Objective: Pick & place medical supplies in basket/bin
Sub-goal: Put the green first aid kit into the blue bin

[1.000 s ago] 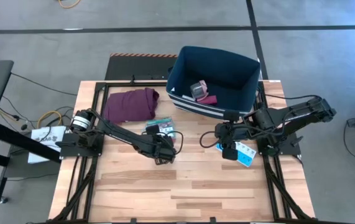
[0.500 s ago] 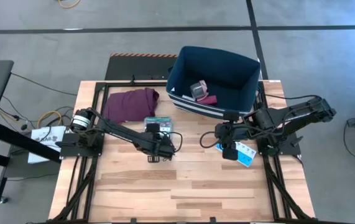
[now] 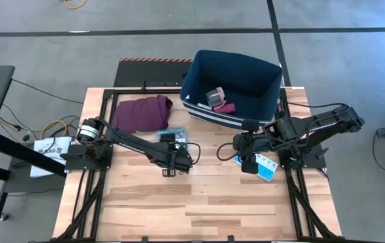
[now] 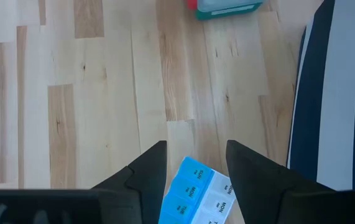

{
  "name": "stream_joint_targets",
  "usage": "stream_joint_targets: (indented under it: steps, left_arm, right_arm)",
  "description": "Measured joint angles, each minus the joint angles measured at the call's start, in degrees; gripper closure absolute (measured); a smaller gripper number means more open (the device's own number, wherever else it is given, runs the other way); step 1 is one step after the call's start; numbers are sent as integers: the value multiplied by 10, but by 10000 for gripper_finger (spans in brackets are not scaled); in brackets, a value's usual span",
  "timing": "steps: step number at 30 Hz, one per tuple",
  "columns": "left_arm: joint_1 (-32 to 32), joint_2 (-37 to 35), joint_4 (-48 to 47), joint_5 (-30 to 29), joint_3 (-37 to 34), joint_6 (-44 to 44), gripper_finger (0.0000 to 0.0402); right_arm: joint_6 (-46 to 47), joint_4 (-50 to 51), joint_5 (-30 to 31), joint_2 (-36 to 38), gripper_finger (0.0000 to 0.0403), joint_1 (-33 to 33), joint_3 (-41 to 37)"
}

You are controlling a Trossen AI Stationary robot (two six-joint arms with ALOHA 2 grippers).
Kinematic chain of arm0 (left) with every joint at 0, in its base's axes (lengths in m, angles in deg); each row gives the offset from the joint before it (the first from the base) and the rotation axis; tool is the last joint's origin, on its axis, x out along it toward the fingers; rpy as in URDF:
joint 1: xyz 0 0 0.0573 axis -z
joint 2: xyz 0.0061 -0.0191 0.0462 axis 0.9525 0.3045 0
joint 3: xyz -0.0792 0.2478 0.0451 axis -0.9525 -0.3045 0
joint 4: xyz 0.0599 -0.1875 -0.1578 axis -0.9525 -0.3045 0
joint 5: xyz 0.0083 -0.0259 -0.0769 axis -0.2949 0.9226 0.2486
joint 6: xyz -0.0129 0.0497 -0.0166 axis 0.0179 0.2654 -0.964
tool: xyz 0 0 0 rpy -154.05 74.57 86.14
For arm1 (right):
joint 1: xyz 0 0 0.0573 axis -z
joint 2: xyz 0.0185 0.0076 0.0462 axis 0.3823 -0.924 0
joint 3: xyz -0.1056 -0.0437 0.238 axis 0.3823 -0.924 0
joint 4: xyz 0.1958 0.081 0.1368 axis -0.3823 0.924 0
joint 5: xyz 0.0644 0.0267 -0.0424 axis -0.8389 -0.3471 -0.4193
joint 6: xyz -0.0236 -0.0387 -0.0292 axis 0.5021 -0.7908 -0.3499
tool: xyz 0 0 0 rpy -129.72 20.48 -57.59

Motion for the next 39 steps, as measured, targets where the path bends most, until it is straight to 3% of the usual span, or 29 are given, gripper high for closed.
stream_joint_targets:
  steps: [3, 9, 21, 28, 34, 39]
  left_arm:
    - [0, 0, -2, -1, 5, -1, 315]
    - [8, 0, 13, 53, -1, -3, 315]
    - [4, 2, 32, 34, -1, -3, 315]
    - [-2, 0, 106, 39, -39, -5, 315]
    - [-1, 1, 110, -26, -57, -15, 315]
    - [-1, 1, 109, -24, -57, -9, 315]
  right_arm:
    - [0, 0, 0, 0, 244, 0, 0]
    - [0, 0, 0, 0, 244, 0, 0]
    - [0, 0, 0, 0, 244, 0, 0]
    - [0, 0, 0, 0, 244, 0, 0]
    - [0, 0, 0, 0, 244, 0, 0]
    - [0, 0, 0, 0, 244, 0, 0]
